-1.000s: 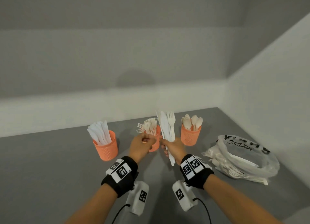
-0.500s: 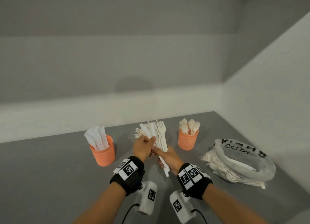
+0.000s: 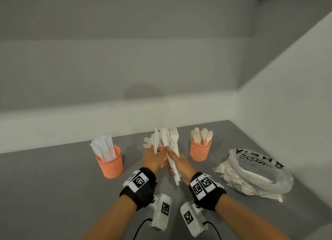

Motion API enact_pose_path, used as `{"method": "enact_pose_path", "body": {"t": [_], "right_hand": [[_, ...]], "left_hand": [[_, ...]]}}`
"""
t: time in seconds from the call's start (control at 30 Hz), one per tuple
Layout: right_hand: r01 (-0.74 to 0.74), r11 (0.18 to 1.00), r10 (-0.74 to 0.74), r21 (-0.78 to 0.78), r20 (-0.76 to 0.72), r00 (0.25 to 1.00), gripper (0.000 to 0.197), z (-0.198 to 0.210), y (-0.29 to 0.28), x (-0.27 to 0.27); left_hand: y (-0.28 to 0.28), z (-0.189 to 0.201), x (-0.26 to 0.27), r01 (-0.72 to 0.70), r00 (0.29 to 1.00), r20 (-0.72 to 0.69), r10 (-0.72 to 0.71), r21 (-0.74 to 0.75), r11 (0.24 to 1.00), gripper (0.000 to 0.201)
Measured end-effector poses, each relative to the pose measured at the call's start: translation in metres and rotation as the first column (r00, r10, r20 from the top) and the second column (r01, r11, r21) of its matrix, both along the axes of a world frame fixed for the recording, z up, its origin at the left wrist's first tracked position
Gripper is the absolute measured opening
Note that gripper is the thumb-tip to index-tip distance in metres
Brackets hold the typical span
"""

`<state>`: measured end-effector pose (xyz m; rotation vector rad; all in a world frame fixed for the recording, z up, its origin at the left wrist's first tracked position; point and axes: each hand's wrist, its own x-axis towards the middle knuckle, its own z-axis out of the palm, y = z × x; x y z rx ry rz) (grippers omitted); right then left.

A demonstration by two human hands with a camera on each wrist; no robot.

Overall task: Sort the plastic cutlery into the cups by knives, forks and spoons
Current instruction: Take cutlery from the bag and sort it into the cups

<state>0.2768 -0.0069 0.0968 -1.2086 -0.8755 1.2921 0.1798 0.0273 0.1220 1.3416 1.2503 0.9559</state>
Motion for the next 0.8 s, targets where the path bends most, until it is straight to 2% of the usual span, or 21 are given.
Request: {"method": "enact_pose_path", "body": {"t": [0.17,0.3,0.37,0.5,0.57,0.7,0.8], "right_hand": [[-0.056,0.998,0.054,0.038,0.051,0.997,0.026,0.001,-0.001,-0.001],[-0.055,0.998,0.052,0.016,0.13,0.99,0.026,0.003,0.001,0.003],[-0.054,0.999,0.053,0.006,0.134,0.99,0.029,0.005,0.001,0.004],[-0.07,0.998,0.07,-0.01,0.067,0.995,0.028,0.005,0.0,0.006],[-0.073,0.997,0.074,-0.036,0.028,0.997,0.027,0.004,0.0,0.006],[-0.018,0.995,0.019,-0.094,0.012,1.0,0.024,0.004,0.001,0.007],[-0.025,0.994,0.015,-0.103,-0.097,0.995,0.019,0.004,0.0,0.011]], "left_hand": [[0.001,0.001,0.006,-0.066,0.998,-0.019,0.066,-0.016,0.998,0.012],[0.004,-0.002,0.011,-0.098,0.993,-0.067,0.101,0.045,0.994,0.02],[0.003,-0.004,0.014,-0.091,0.994,-0.059,0.094,0.043,0.995,0.017],[0.003,0.0,0.016,-0.044,0.997,0.056,0.046,-0.033,0.998,0.011],[0.008,0.002,0.014,-0.056,0.996,0.071,0.059,-0.051,0.997,0.018],[0.017,0.01,0.006,-0.19,0.975,0.125,0.184,0.032,0.981,0.019],[0.022,0.018,-0.002,-0.286,0.946,0.178,0.271,0.068,0.956,0.02]]}}
